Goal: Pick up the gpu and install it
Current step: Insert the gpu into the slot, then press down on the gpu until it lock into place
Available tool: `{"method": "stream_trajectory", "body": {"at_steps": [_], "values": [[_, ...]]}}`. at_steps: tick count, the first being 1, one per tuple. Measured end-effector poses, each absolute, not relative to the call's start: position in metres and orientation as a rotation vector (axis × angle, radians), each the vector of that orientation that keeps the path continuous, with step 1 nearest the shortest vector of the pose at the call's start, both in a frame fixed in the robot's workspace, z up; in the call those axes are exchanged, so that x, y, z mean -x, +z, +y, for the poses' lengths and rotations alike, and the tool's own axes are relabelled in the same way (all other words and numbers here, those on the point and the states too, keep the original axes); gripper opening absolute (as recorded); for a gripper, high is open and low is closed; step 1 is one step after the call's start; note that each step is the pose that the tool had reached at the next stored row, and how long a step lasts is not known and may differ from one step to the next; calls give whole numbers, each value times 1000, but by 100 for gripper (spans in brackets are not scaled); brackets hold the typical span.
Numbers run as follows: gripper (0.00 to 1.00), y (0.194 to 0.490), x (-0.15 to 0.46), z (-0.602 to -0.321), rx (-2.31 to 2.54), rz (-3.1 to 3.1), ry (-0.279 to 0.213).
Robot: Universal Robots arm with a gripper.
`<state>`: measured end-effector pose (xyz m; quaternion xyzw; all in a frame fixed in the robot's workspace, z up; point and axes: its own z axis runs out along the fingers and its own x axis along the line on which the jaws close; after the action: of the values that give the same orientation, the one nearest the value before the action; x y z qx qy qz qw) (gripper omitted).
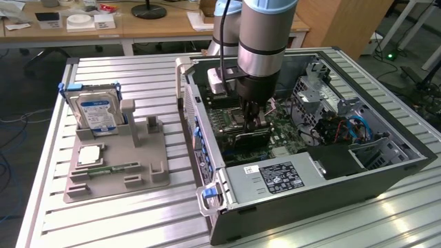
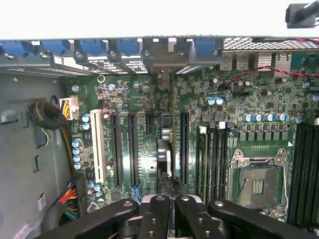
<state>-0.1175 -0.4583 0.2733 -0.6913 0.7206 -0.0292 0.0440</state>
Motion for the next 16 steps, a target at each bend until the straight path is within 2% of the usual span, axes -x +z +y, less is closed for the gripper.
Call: {"method": "stream_trajectory", "body": {"at_steps": [16], "values": [[11, 273, 118, -458, 2113, 2203, -89]]}}
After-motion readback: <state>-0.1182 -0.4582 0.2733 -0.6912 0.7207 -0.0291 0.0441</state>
